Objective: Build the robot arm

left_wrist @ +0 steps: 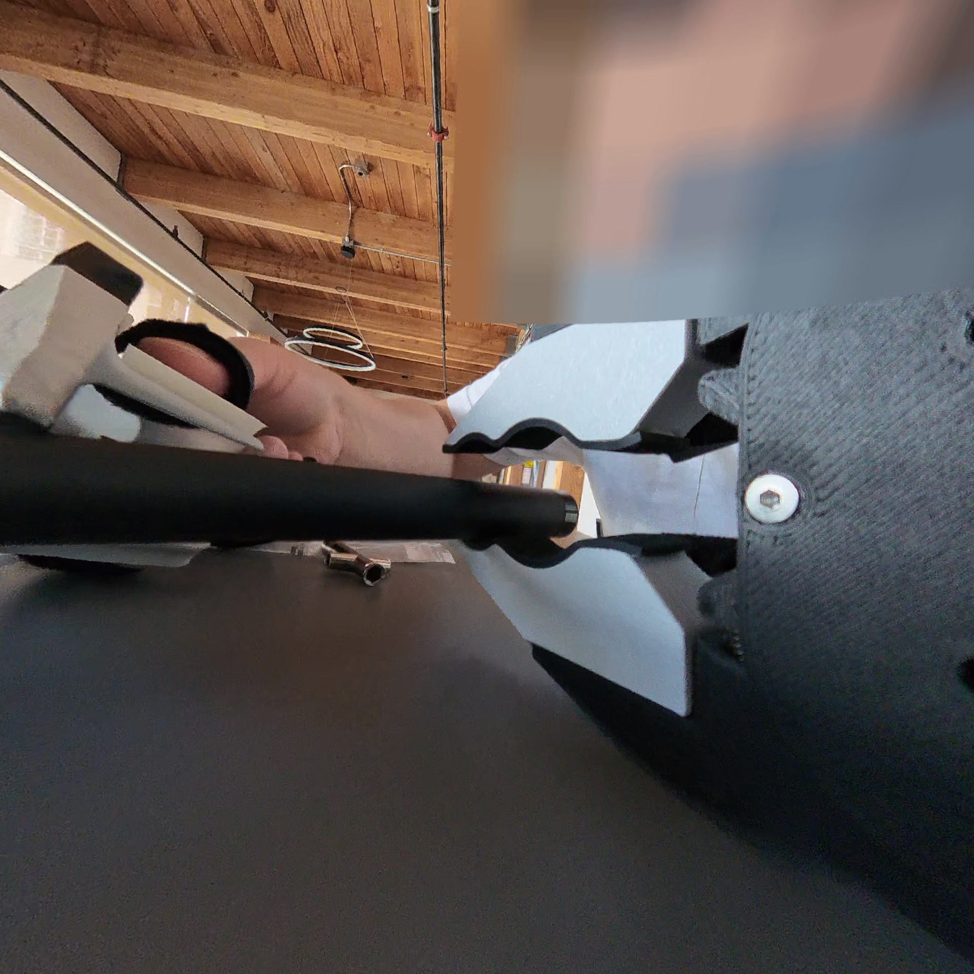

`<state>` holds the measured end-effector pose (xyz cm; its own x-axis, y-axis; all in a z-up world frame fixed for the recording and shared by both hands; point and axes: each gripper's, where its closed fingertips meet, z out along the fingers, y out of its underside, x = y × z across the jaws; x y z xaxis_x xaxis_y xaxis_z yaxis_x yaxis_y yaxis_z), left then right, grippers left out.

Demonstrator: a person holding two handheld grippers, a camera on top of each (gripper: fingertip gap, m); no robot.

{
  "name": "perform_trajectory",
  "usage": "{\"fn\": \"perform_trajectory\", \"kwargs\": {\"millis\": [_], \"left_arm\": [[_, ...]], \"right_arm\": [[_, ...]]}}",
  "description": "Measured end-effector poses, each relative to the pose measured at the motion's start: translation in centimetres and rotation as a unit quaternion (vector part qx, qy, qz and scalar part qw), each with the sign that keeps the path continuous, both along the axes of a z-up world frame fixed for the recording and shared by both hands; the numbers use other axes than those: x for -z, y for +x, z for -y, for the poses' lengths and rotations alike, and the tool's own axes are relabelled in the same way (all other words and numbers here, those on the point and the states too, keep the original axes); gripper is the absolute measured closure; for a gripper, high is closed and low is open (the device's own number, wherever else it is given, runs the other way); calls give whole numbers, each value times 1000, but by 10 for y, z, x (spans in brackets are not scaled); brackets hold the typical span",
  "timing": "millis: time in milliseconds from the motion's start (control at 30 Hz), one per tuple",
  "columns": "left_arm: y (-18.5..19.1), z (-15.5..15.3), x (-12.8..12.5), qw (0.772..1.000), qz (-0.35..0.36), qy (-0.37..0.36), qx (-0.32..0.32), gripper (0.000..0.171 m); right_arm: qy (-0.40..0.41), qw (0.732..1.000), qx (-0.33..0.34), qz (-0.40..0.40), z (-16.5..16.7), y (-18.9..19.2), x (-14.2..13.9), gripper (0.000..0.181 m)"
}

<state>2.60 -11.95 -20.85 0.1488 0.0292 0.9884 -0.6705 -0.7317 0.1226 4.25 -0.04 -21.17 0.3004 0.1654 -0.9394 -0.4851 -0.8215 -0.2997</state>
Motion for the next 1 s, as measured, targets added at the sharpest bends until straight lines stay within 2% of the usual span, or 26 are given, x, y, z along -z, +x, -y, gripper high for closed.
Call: {"fn": "perform_trajectory", "kwargs": {"millis": [267, 367, 600, 1000], "left_arm": [[-3, -8, 4, 999, -21, -13, -39, 157], [-2, -7, 5, 999, -23, -7, -27, 161], [5, -10, 2, 998, -30, -37, -29, 158], [10, -11, 4, 998, -40, -33, -23, 162]], "right_arm": [[-15, 1000, -14, -7, 0, 1, 2, 163], [-25, 999, -18, -14, -2, 2, 2, 163], [-42, 999, -24, -9, -5, 4, 6, 163], [-21, 999, -42, 12, -11, 4, 5, 163]]}}
